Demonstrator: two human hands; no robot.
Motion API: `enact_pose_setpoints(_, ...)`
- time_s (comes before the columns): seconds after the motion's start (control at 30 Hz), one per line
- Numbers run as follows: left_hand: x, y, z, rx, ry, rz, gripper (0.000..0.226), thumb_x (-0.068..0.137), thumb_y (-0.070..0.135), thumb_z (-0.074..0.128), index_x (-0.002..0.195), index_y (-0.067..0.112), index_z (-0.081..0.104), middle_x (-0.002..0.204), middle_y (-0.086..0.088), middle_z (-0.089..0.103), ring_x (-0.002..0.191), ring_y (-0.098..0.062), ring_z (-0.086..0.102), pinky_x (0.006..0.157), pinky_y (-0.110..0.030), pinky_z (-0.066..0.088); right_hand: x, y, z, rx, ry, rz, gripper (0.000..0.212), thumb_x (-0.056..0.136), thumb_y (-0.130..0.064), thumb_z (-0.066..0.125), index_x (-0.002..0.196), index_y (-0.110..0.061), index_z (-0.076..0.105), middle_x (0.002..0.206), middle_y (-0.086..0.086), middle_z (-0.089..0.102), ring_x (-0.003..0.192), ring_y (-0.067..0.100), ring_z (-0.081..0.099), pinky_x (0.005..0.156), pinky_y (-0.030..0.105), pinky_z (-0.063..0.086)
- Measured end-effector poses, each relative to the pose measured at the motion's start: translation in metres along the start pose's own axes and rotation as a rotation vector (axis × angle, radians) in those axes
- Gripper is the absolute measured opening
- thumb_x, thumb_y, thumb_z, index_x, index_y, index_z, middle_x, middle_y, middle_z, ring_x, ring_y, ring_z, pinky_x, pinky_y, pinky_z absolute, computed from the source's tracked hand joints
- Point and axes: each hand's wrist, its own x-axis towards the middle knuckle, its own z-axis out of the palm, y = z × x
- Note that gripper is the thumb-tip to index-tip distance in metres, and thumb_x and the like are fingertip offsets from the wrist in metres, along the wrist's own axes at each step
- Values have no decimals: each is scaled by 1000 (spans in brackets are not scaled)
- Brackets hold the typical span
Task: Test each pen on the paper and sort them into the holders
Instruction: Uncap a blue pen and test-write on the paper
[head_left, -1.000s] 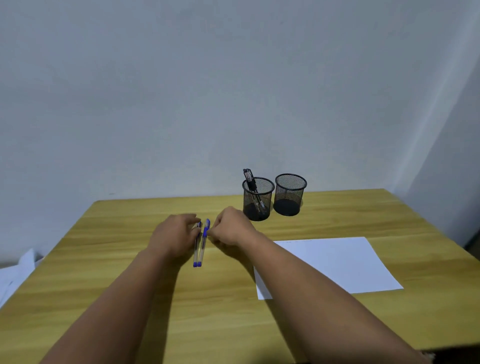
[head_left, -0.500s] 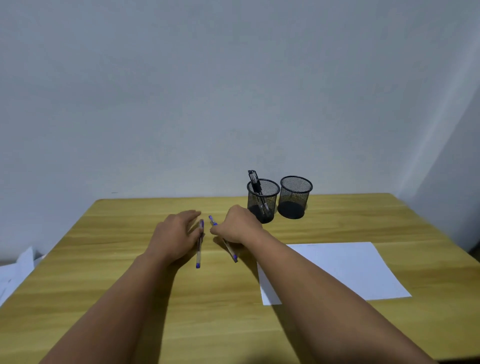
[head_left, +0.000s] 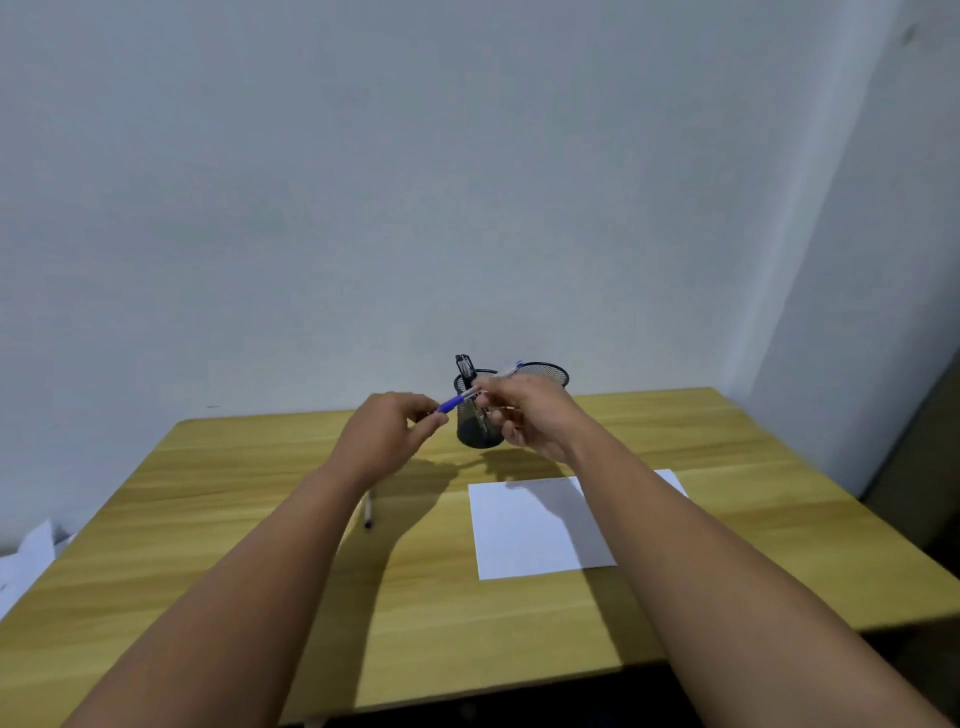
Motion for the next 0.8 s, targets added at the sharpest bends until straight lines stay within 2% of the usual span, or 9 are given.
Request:
enact_pose_setpoints(0.07,2,24,3,-56,-20,28,17,95,37,66,93,25,77,78,12,71,65,2,57,63,-27,42,-6,-1,7,36,29,-40,19,105,-29,67,99,-14,75,66,-6,64,52,6,50,43,15,37)
enact_pose_setpoints(0.2,4,52,2,-108,-101,-5,39,102,43,50,82,14,66,74,-2,67,64,-15,54,63,-34,42,-9,-5,10,67,133,-88,35,111,-35,53,89,-15,70,61,-4,49,47,9,38,43,19,29)
enact_pose_setpoints(0.3,1,63,6,-156,-168,-64,48,106,44,40,88,7,65,88,-8,71,85,-27,65,79,-42,50,-7,-5,6,67,166,-90,38,111,-35,51,81,-16,66,58,-4,41,45,11,31,45,23,23)
enact_pose_setpoints(0.37,0,73,11,-194,-193,-99,50,107,41,38,90,2,64,93,-12,71,93,-31,65,85,-43,50,-3,-3,9,85,197,-53,38,111,-32,51,78,-15,62,52,-5,36,43,11,27,47,25,21)
enact_pose_setpoints(0.47,-1,69,8,-243,-263,-154,50,106,42,39,90,3,67,94,-10,72,97,-31,66,90,-45,53,6,-6,-4,335,388,-10,34,108,-26,50,77,-15,58,41,-7,33,34,9,25,40,18,18)
enact_pose_setpoints(0.53,-11,51,5,-215,-317,-179,50,105,45,40,88,7,69,91,-4,72,93,-26,67,87,-39,53,10,-15,-36,542,549,1,31,107,-21,45,78,-15,56,40,-6,31,29,8,21,37,12,16)
enact_pose_setpoints(0.63,-26,4,5,12,-224,-209,49,103,48,44,80,10,65,76,1,64,74,-23,60,69,-33,47,4,-24,-71,363,630,-43,31,108,-25,47,83,-14,62,56,-3,41,36,8,29,39,15,21)
enact_pose_setpoints(0.73,-30,-26,20,427,-131,-215,43,99,57,44,85,21,64,89,0,61,87,-28,60,77,-40,49,-2,-24,-65,119,555,-73,34,108,-29,52,85,-12,67,58,-2,52,43,9,38,40,17,28)
enact_pose_setpoints(0.8,-31,-32,37,596,-94,-181,38,99,54,44,92,26,68,98,0,60,96,-28,58,81,-41,45,-4,-14,-62,0,526,-72,33,107,-29,56,83,-11,70,61,0,63,43,10,45,42,18,34)
